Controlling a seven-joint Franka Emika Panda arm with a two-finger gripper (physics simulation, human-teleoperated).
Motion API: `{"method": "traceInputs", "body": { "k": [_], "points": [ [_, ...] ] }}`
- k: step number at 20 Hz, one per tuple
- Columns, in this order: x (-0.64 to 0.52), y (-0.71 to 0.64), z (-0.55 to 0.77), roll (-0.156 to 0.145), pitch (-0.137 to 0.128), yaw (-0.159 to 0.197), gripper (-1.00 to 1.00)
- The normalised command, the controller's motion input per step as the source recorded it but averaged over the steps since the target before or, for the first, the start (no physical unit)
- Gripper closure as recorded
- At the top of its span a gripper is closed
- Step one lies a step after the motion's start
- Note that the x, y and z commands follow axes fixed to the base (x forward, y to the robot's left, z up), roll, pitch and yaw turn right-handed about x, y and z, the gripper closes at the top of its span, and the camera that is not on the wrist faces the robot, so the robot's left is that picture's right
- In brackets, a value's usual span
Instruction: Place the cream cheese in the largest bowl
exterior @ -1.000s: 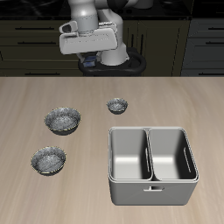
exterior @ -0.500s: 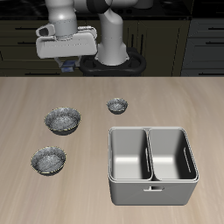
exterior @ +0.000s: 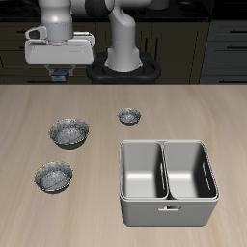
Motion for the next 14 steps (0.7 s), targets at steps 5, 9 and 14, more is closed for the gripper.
{"method": "traceInputs", "body": {
  "k": [5, 9, 14],
  "points": [
    [0.16, -0.23, -0.05, 0.029, 0.024, -0.036, 1.0],
    [0.14, -0.11, -0.07, 0.077, 0.018, -0.019, 1.0],
    [0.07, -0.11, -0.05, -0.016, -0.003, -0.001, 1.0]
  ]
}}
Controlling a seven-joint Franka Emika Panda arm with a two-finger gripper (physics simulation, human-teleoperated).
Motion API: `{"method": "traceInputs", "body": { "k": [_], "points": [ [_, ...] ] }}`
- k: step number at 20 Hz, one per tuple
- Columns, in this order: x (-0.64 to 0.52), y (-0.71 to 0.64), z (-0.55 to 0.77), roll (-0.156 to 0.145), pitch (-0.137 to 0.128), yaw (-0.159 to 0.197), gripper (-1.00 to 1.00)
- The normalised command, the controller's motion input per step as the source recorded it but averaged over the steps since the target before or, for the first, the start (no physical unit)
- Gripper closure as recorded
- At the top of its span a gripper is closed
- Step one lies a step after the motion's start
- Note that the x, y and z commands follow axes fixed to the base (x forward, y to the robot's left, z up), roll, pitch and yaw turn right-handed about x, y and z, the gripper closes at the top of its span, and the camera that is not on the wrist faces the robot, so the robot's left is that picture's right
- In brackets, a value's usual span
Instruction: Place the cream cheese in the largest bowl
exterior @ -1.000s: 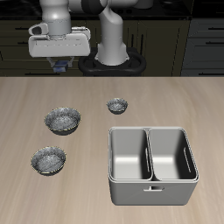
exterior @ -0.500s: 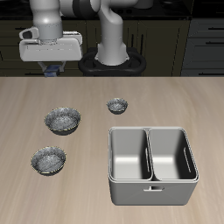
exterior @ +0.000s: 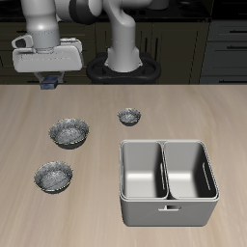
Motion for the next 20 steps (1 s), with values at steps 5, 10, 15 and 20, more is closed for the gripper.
{"method": "traceInputs", "body": {
  "k": [5, 10, 15, 20],
  "points": [
    [0.07, 0.05, -0.11, -0.004, -0.009, 0.023, 1.0],
    [0.12, 0.05, -0.27, -0.001, 0.022, -0.003, 1.0],
    [0.07, 0.01, -0.35, -0.023, 0.023, 0.014, 1.0],
    [0.01, 0.04, -0.19, -0.021, -0.007, 0.01, 1.0]
  ]
}}
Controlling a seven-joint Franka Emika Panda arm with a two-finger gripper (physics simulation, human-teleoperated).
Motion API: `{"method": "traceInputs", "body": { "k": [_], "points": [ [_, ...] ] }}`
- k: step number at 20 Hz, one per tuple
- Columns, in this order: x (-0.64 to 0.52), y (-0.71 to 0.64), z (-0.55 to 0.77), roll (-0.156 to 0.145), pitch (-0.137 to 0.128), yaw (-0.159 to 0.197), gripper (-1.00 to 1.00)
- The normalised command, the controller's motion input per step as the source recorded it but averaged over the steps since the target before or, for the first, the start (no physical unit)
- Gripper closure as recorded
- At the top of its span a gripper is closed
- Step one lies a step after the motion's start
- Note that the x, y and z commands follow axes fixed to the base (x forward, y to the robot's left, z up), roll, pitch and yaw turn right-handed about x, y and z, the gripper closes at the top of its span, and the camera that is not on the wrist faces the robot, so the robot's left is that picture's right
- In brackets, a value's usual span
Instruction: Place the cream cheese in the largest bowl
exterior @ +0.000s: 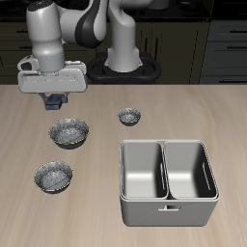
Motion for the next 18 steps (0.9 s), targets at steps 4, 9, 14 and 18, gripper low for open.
{"method": "traceInputs", "body": {
  "k": [4, 9, 14, 18],
  "points": [
    [0.07, 0.02, -0.33, -0.017, 0.028, 0.015, 1.0],
    [0.05, -0.05, -0.31, -0.045, 0.03, 0.008, 1.0],
    [0.06, 0.06, -0.32, -0.024, 0.038, 0.011, 1.0],
    [0.05, 0.23, -0.24, 0.063, 0.053, 0.0, -1.0]
  ]
}}
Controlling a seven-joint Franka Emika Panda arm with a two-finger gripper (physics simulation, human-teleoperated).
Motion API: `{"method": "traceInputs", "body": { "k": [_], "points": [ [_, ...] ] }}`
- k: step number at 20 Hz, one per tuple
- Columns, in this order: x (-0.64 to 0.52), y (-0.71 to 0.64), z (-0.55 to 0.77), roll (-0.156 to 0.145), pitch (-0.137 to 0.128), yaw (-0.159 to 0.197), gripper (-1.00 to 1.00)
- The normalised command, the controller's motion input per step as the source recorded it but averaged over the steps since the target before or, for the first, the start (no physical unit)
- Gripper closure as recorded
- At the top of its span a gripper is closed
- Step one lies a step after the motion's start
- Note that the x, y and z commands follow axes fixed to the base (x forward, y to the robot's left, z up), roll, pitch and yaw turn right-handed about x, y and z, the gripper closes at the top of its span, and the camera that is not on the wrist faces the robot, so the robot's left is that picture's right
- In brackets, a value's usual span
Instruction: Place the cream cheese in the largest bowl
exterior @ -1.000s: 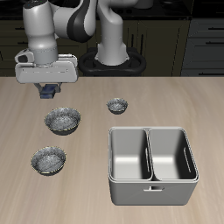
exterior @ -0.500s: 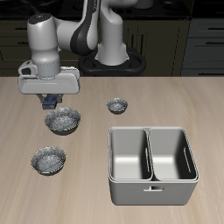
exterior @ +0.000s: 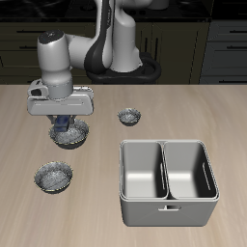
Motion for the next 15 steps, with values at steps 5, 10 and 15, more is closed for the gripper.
{"method": "traceInputs", "body": {
  "k": [5, 10, 15],
  "points": [
    [0.06, 0.19, -0.21, 0.034, 0.034, -0.005, -1.0],
    [-0.01, 0.06, -0.02, 0.012, 0.012, -0.014, -1.0],
    [-0.06, -0.06, 0.08, -0.014, -0.009, -0.008, -1.0]
  ]
}}
